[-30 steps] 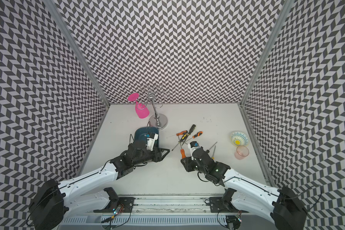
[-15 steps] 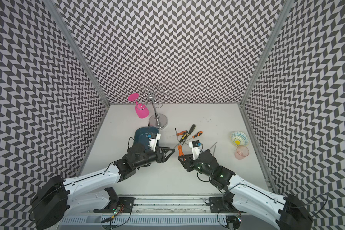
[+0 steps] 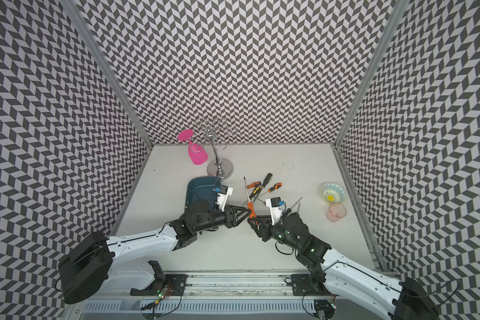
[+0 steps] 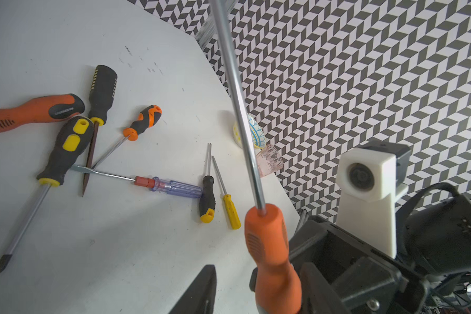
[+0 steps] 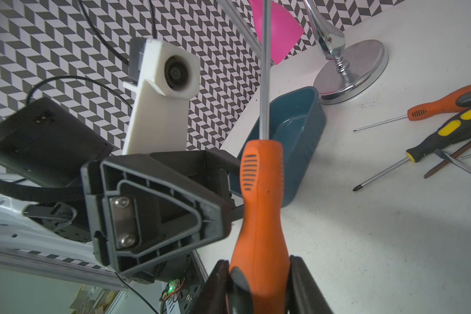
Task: Put the screwdriver on the desktop into the storage box
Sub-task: Pick up the screwdriver from the center of the board.
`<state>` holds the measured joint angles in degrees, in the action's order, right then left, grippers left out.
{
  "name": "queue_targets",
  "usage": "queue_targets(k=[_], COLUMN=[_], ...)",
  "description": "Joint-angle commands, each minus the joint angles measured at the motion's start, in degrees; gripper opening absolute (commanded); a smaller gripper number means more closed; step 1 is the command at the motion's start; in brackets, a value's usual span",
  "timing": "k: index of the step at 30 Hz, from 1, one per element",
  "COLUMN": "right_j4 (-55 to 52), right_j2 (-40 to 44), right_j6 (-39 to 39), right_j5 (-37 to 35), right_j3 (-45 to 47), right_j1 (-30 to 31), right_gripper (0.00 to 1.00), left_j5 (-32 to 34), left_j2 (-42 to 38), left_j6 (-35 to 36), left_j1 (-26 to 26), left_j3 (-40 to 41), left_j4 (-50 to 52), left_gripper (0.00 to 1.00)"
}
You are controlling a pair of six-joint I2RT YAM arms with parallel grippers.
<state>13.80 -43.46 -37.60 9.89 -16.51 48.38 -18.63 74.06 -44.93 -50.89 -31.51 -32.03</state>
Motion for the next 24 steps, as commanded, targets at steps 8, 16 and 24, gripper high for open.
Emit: queue_targets(k=[8,16,24], right_j4=[5.8,5.5,2.2], right_j2=[0.7,0.3,1.4], right_j6=[0.3,0.6,0.7], right_j5=[1.2,1.5,-1.2], right_j3=[0.7,0.8,0.5], right_j1=[0.4,0.4,0.4], right_gripper=[0.15,0.18,0.48], left_j5=[-2.5,-2.9,-0.2], left_j2=[2.8,3.5,1.8], left_j6=[0.2,0.5,3.2], left_j1=[-1.3,-1.8,-1.8], left_j3=[-3.9,-4.3,-6.0], left_j4=[-3.0,-3.0,3.9], left_gripper=[0.39,0.09,0.0])
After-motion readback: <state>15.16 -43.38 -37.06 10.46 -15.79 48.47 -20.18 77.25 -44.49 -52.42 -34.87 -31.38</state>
